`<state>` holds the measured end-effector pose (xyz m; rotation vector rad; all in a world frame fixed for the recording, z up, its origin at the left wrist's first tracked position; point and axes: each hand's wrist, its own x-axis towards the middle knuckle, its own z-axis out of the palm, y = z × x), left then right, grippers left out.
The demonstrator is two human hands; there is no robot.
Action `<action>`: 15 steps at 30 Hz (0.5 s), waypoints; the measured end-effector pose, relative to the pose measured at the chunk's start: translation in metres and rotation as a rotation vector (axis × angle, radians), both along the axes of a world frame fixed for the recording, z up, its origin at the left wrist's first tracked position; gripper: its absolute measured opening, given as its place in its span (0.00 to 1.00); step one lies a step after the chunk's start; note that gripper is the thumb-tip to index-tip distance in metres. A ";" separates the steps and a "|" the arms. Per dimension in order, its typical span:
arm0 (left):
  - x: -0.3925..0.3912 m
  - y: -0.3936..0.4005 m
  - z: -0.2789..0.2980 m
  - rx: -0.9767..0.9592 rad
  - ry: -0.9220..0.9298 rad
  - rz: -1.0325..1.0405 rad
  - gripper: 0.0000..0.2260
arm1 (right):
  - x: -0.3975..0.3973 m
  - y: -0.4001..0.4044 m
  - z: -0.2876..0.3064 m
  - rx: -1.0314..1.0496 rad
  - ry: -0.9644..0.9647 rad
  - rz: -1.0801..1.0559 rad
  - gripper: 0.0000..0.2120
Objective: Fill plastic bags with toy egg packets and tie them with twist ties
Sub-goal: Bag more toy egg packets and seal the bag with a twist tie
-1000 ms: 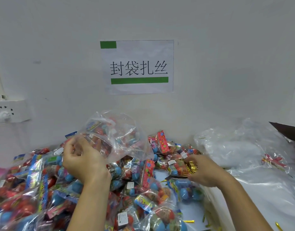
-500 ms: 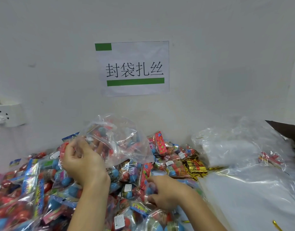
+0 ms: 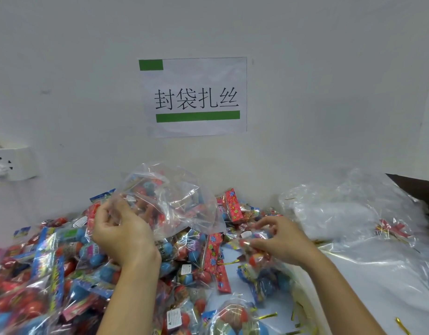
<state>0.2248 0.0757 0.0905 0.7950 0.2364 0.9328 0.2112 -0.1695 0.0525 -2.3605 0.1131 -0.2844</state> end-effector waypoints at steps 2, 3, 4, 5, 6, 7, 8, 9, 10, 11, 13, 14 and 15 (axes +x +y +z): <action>0.000 0.000 0.000 -0.002 0.003 -0.002 0.07 | -0.001 -0.013 -0.001 -0.092 0.072 -0.096 0.21; 0.000 -0.001 0.000 0.001 0.003 -0.002 0.08 | -0.001 -0.016 -0.004 -0.136 0.119 -0.124 0.23; -0.001 -0.002 0.001 0.008 0.002 -0.001 0.09 | 0.000 -0.018 -0.007 -0.163 0.164 -0.145 0.24; -0.001 -0.002 0.001 0.013 0.002 -0.003 0.10 | 0.001 -0.017 -0.009 -0.185 0.198 -0.160 0.24; -0.002 -0.002 0.001 0.014 0.001 -0.012 0.10 | 0.001 -0.015 -0.011 -0.216 0.221 -0.174 0.23; -0.002 -0.002 0.001 0.014 0.007 -0.023 0.10 | 0.002 -0.013 -0.012 -0.259 0.229 -0.192 0.22; -0.001 -0.002 0.000 0.016 0.012 -0.031 0.10 | 0.003 -0.011 -0.012 -0.301 0.228 -0.217 0.22; -0.001 -0.003 0.000 0.017 0.016 -0.036 0.10 | 0.003 -0.008 -0.010 -0.341 0.220 -0.237 0.21; 0.000 -0.002 -0.001 0.018 0.016 -0.043 0.10 | 0.003 -0.005 -0.007 -0.369 0.208 -0.249 0.19; 0.000 -0.002 -0.002 0.018 0.017 -0.050 0.09 | 0.001 0.000 -0.002 -0.385 0.200 -0.256 0.16; 0.001 -0.002 -0.003 0.018 0.017 -0.064 0.08 | -0.003 0.009 0.007 -0.397 0.198 -0.249 0.07; 0.001 -0.002 -0.003 0.015 0.016 -0.070 0.07 | -0.006 0.014 0.011 -0.404 0.211 -0.232 0.05; 0.001 -0.003 -0.003 0.017 0.021 -0.074 0.07 | -0.009 0.020 0.013 -0.424 0.230 -0.218 0.08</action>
